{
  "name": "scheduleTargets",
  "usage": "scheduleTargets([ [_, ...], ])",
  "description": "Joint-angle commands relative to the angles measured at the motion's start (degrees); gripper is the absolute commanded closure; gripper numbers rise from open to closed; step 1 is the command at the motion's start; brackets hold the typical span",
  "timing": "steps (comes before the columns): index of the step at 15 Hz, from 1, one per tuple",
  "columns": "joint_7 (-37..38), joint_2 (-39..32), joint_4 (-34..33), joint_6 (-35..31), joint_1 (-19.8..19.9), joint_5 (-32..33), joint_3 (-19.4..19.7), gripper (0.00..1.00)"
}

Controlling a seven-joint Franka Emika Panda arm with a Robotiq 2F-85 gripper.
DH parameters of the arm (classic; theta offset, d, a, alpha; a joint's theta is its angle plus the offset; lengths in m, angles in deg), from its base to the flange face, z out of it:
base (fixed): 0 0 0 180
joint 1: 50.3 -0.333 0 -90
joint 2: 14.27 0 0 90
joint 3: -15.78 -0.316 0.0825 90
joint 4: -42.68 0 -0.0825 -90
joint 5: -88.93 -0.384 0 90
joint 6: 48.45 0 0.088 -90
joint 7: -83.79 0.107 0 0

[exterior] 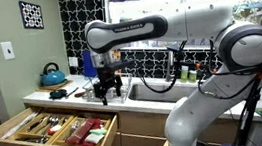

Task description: Move the spoon to the right

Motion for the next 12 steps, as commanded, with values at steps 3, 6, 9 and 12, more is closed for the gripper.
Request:
scheduleTargets([
  [3, 0.0, -0.1, -0.1, 0.1, 0.0, 0.0, 0.0, 0.0],
  [6, 0.0, -0.1, -0.1, 0.1, 0.0, 0.0, 0.0, 0.0],
  [9, 0.0, -0.1, -0.1, 0.1, 0.0, 0.0, 0.0, 0.0],
  [12, 1.2, -1.6, -1.1, -4.3, 1.8, 4.4, -0.8, 0.0],
])
